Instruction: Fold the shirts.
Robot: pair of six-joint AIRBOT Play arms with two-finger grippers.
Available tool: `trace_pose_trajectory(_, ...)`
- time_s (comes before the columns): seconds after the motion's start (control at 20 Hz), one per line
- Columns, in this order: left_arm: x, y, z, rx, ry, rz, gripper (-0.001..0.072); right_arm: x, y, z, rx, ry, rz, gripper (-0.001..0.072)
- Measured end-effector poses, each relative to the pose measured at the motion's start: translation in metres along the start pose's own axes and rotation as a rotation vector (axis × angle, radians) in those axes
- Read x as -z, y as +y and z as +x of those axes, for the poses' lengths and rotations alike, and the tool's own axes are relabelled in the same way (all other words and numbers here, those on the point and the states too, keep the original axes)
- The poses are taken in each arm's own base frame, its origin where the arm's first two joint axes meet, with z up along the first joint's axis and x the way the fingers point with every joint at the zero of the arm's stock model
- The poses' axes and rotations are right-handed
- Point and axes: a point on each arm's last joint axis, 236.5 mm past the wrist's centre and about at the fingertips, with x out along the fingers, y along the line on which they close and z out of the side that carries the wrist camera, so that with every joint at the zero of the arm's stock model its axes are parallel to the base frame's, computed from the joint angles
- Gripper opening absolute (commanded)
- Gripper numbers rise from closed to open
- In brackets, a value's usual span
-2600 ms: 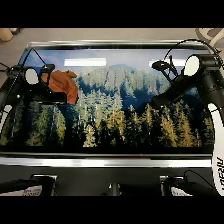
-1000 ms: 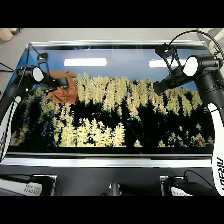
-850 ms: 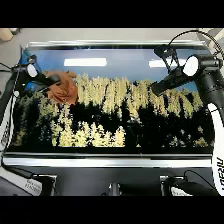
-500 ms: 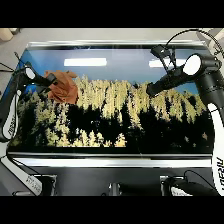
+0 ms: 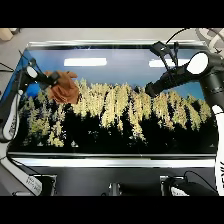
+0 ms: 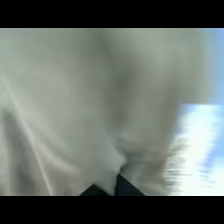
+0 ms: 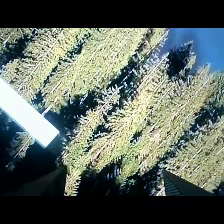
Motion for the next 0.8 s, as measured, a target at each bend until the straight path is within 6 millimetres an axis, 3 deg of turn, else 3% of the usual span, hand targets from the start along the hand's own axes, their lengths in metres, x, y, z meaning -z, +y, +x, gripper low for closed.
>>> trace_pose_trajectory(0.1,-0.018,-0.054,-0.06,0.096,-0.102,0.148,0.0026,-0.011,-0.012,-0.025,0.082,-0.042,-0.053,0.0643)
trace_pose_trajectory(0.25,-0.021,-0.147,-0.183,0.26,-0.286,0.373,0.0026,-0.03,-0.038,-0.086,0.266,-0.13,-0.099,0.0643)
trace_pose_trajectory(0.4,0.02,-0.221,-0.3,0.423,-0.417,0.549,0.0026,-0.041,-0.048,-0.159,0.422,-0.242,-0.081,0.0642)
trace_pose_trajectory(0.45,0.04,-0.236,-0.325,0.472,-0.427,0.586,0.0026,-0.042,-0.046,-0.183,0.459,-0.284,-0.067,0.0642)
trace_pose_trajectory(0.5,0.062,-0.25,-0.344,0.517,-0.42,0.619,0.0026,-0.041,-0.043,-0.206,0.487,-0.319,-0.052,0.0641)
trace_pose_trajectory(0.6,0.11,-0.269,-0.354,0.585,-0.353,0.669,0.0026,-0.031,-0.033,-0.239,0.52,-0.357,-0.026,0.064)
trace_pose_trajectory(0.7,0.164,-0.284,-0.339,0.631,-0.242,0.71,0.0026,-0.016,-0.022,-0.261,0.527,-0.361,-0.006,0.064)
trace_pose_trajectory(0.8,0.222,-0.297,-0.307,0.655,-0.111,0.731,0.0027,0.004,-0.012,-0.267,0.513,-0.317,0.012,0.064)
